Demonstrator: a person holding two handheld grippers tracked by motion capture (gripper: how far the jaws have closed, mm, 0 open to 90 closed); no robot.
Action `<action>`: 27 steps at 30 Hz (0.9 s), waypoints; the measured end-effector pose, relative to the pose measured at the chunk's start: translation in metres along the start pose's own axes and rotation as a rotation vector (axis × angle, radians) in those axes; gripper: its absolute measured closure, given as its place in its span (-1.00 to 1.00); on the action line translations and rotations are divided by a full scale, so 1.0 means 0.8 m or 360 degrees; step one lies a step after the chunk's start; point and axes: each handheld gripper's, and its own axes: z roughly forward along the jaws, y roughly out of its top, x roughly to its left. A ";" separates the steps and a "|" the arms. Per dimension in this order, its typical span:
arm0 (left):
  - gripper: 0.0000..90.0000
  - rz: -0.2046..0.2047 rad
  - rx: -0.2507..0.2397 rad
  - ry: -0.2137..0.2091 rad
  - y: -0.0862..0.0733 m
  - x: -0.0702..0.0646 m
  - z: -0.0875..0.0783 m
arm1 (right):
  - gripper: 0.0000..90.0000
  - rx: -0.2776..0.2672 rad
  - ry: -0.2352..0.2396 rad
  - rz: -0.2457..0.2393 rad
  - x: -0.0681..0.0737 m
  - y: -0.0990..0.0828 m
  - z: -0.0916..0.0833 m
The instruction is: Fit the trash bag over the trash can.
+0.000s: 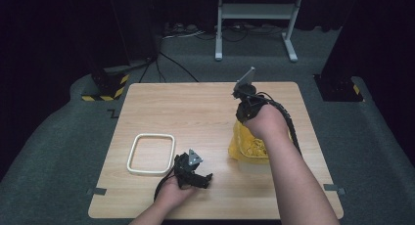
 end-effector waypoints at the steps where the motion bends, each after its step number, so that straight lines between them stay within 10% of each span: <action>1: -0.99 0.0000 0.0000 -0.0001 0.000 0.000 0.000 | 0.53 0.0000 0.0011 -0.0002 0.007 0.002 0.000; 14: -0.99 -0.0006 -0.0004 -0.0004 0.000 0.000 0.000 | 0.76 0.0262 -0.0129 -0.0050 0.044 0.005 0.056; 21: -0.99 0.0000 -0.0003 0.0000 0.000 0.000 0.000 | 0.37 0.0220 -0.0010 0.0023 0.037 0.006 0.048; 27: -0.99 -0.0003 -0.0006 -0.0005 0.000 0.000 0.000 | 0.47 0.0103 0.0043 0.0102 0.009 0.007 0.013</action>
